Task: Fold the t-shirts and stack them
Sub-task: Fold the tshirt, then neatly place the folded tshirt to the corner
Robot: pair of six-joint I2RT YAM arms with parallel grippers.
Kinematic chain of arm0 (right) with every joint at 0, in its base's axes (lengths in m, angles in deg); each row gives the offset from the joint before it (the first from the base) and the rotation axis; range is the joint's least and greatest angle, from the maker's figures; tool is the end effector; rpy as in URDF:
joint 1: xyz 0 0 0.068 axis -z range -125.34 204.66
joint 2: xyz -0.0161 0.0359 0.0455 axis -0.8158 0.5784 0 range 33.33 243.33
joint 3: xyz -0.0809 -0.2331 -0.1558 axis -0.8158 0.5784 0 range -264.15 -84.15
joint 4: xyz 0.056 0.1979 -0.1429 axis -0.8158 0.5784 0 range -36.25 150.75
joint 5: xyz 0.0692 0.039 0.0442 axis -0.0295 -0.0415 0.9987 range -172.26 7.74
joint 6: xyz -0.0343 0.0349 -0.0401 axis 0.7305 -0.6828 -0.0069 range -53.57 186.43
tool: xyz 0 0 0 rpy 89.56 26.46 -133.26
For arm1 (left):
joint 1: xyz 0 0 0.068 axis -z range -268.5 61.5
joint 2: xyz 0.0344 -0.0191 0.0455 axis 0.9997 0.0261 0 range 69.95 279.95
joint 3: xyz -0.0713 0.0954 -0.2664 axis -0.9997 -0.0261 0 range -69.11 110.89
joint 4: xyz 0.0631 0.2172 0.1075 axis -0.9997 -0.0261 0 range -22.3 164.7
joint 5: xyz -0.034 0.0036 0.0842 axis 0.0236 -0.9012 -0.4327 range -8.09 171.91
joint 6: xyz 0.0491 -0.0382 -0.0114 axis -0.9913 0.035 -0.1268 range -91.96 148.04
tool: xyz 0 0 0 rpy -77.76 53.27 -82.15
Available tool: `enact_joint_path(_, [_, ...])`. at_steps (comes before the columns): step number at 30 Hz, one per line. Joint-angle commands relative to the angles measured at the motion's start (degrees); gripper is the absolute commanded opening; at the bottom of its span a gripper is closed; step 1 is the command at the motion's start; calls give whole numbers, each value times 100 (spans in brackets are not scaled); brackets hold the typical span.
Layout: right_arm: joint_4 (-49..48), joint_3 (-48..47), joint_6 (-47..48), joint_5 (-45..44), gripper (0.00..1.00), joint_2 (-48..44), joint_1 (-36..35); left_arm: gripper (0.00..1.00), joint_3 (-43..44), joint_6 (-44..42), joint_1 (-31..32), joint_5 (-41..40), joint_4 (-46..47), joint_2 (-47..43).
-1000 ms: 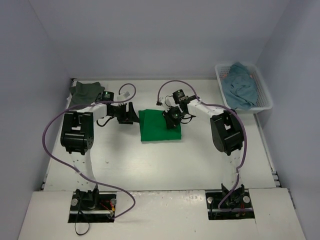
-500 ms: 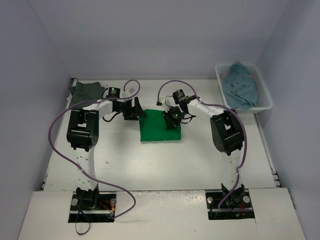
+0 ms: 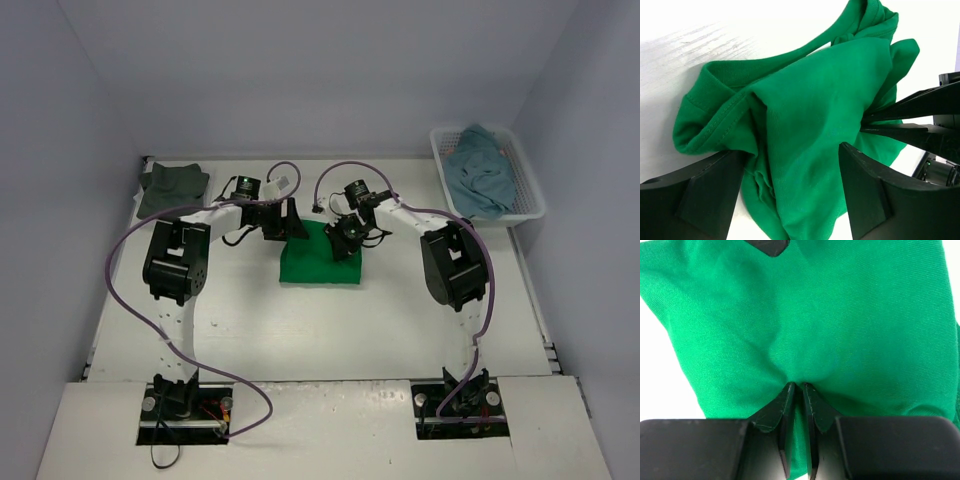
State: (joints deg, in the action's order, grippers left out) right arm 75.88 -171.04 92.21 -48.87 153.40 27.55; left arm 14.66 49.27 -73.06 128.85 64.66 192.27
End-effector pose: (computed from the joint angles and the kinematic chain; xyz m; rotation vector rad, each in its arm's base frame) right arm 0.3931 0.2313 0.1872 -1.2959 2.0903 0.7432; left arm 0.4361 -0.1573 0.1743 0.2734 2.4277 -1.2799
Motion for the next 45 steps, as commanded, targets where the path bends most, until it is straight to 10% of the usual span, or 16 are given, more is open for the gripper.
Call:
enact_joint_path(1, [186,-21,67,124,9,-344,-49,68,-484,-137,169,-519,-842,626])
enact_joint_path(8, [186,-47,85,107,9,-300,-57,23,-475,-111,319,-300,-833,679])
enact_joint_path(17, [178,32,147,80,9,-309,-31,0,-352,-181,346,-133,-912,837])
enact_joint_path(45, [178,621,542,485,14,-1776,1085,0,1669,-2536,-718,-1380,-3275,-367])
